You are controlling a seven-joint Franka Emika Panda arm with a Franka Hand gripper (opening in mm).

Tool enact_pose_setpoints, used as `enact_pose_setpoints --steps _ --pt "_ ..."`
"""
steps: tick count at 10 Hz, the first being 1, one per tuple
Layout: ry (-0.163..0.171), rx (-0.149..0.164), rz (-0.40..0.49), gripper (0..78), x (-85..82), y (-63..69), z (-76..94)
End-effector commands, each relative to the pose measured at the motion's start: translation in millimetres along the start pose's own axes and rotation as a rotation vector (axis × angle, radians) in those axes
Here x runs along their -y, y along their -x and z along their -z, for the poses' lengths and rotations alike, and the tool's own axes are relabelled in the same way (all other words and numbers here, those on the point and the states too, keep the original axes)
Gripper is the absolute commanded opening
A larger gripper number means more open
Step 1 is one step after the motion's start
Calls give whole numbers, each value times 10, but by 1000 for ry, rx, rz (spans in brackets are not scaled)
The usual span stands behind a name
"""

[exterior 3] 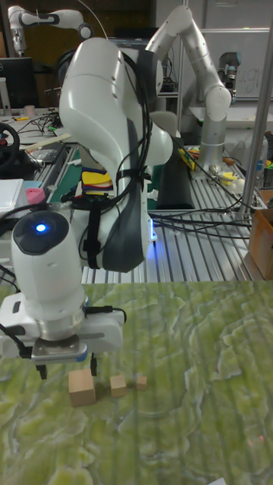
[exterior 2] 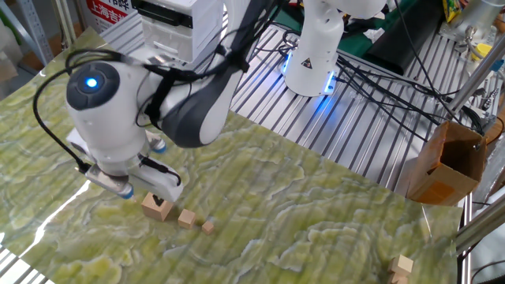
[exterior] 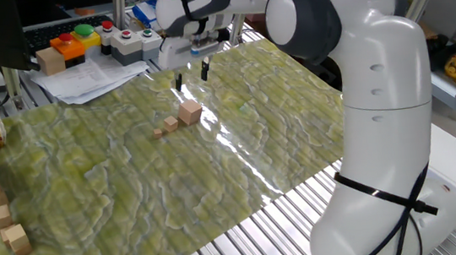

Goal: Pick up the small block on the left and move it to the right

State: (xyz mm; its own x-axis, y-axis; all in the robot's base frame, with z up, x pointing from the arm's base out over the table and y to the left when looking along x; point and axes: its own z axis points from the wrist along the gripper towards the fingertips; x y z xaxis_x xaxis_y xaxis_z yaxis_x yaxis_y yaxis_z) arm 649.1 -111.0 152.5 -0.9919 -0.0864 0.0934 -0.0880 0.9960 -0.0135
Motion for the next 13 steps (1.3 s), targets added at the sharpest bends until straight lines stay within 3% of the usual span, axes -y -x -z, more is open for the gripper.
enact_pose_setpoints --steps 1,10,13 --pt "-1 14 9 774 2 -32 -168" --pt "-1 7 16 774 -48 -74 -215" --pt "-2 13 18 774 -79 -202 -264"
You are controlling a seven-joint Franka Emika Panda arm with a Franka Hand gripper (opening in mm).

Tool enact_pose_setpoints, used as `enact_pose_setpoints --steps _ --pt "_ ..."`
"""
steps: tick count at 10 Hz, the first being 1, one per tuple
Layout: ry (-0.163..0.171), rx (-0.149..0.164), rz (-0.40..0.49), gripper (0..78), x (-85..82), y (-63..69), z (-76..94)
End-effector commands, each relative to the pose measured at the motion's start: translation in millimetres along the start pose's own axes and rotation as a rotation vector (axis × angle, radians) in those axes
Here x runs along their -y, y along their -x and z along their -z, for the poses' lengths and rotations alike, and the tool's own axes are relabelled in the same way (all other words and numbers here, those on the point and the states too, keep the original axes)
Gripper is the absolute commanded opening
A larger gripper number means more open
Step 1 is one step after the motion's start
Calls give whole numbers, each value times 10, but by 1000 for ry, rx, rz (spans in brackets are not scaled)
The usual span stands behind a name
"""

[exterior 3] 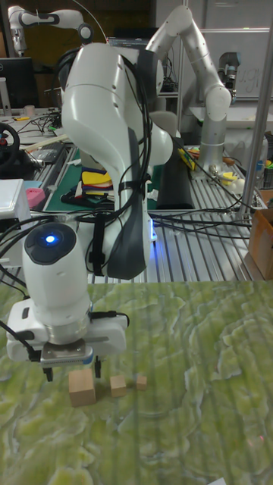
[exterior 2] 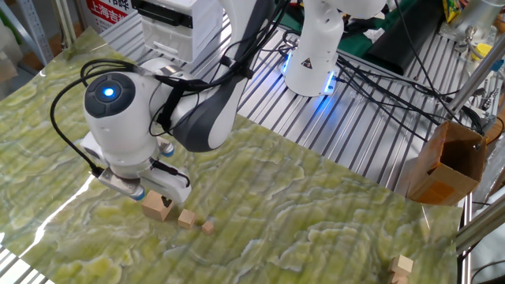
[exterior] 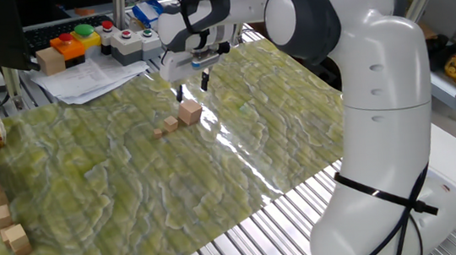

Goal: Pick up the small block on the left and move it to the right

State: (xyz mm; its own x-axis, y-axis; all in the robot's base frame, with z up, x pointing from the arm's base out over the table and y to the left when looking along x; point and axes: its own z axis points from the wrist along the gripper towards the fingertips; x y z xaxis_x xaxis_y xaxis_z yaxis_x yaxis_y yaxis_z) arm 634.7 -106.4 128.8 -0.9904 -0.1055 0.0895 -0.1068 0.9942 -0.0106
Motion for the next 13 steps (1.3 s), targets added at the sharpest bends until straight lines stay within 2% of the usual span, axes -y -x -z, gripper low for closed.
enact_pose_setpoints --steps 1,5,8,9,11,13 --pt "-5 10 -6 774 -19 -85 -15" --pt "-11 9 -35 774 -19 -85 -15" --pt "-10 -13 -15 774 -19 -85 -15" --pt "-5 -33 -10 774 -19 -85 -15" --pt "-9 -28 -10 774 -19 -85 -15" --pt "-9 -15 -8 774 -50 -39 -135"
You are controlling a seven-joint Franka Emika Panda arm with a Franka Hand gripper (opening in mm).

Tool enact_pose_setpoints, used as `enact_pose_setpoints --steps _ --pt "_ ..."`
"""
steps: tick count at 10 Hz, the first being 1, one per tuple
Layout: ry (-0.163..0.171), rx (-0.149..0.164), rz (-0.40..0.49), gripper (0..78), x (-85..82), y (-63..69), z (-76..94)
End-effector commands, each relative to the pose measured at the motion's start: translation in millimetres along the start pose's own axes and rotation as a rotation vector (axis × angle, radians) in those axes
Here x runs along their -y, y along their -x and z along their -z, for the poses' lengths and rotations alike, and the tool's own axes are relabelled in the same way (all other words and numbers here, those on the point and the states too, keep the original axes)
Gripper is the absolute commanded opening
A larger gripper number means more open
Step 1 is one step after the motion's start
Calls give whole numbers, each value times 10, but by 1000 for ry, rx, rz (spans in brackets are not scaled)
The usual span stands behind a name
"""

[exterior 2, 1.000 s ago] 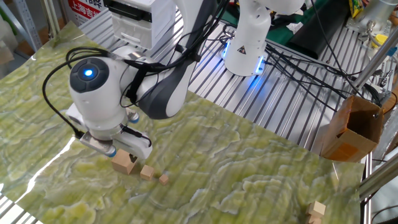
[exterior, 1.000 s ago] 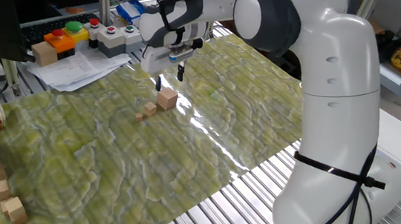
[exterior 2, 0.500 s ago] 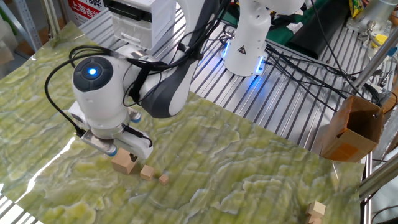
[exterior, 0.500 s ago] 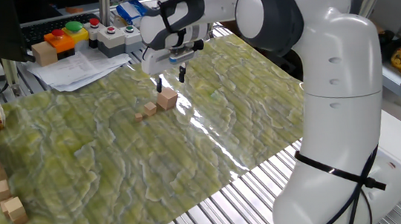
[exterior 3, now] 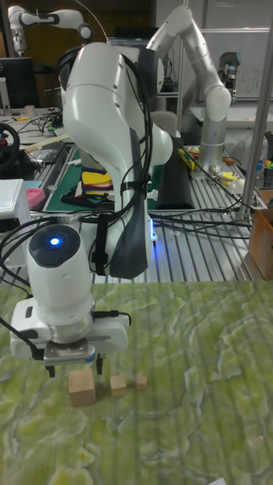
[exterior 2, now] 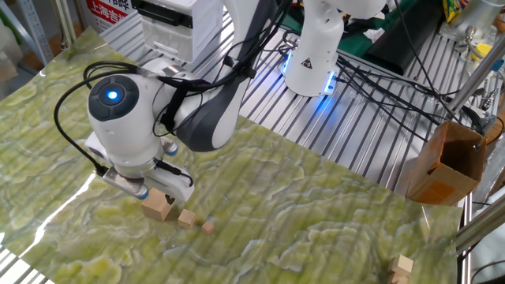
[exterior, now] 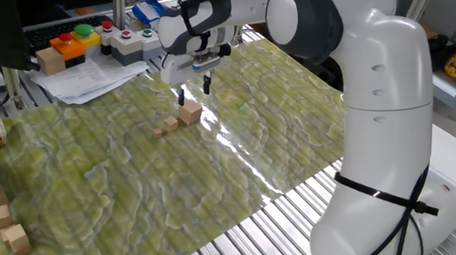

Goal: Pick up the small block on the left and move it to the right

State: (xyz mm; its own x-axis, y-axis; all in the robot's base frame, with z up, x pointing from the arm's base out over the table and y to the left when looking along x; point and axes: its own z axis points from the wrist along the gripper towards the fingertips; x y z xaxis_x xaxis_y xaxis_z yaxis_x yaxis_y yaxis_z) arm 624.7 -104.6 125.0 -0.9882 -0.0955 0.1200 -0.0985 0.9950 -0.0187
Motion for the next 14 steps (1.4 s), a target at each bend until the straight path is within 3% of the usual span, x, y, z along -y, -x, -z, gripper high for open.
enact_pose_setpoints --steps 1,6,12,13,14 --pt "-2 18 3 774 -31 72 -127" --pt "-13 24 -2 774 -77 141 -405" --pt "-17 24 25 774 -75 138 -422" --pt "-16 24 21 17 -75 138 -422" --pt "-16 24 21 17 -75 138 -422"
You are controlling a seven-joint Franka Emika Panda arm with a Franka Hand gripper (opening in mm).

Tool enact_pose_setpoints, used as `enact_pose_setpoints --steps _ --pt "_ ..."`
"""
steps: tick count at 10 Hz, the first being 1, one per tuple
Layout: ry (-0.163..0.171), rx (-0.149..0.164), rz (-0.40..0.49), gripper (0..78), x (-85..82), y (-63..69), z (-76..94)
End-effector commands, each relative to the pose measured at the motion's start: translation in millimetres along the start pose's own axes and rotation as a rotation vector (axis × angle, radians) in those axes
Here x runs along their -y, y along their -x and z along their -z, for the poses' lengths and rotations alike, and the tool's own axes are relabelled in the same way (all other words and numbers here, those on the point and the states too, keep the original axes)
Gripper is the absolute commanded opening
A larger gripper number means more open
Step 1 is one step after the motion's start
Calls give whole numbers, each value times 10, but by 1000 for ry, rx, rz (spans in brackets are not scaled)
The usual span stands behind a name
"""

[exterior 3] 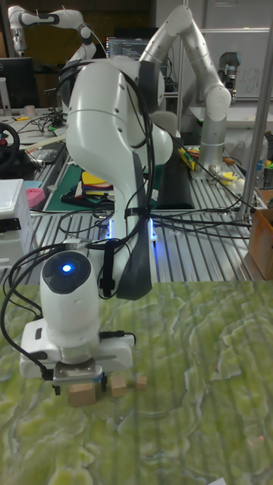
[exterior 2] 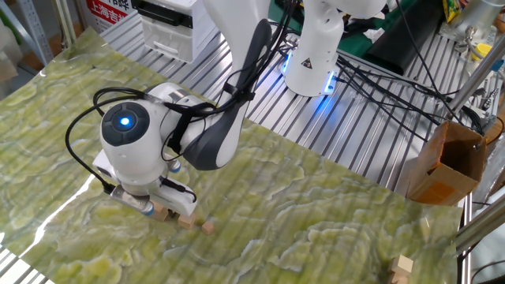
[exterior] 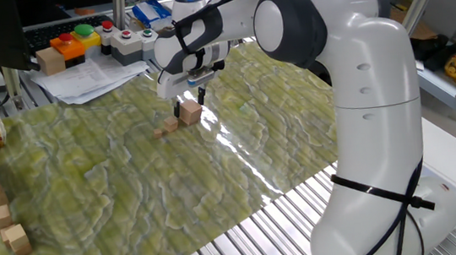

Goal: Pick up the small block on the left and move it to the right

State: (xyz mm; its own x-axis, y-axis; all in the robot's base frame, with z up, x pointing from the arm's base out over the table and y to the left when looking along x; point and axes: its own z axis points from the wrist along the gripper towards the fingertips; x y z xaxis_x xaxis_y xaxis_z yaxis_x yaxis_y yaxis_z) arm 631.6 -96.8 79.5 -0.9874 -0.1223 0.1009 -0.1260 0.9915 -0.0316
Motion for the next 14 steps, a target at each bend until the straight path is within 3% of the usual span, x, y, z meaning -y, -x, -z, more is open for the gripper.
enact_pose_setpoints --steps 1,13,14 --pt "-1 4 -5 17 5 9 19" --pt "-1 4 -5 17 5 9 19" --pt "17 -45 -50 17 128 -191 589"
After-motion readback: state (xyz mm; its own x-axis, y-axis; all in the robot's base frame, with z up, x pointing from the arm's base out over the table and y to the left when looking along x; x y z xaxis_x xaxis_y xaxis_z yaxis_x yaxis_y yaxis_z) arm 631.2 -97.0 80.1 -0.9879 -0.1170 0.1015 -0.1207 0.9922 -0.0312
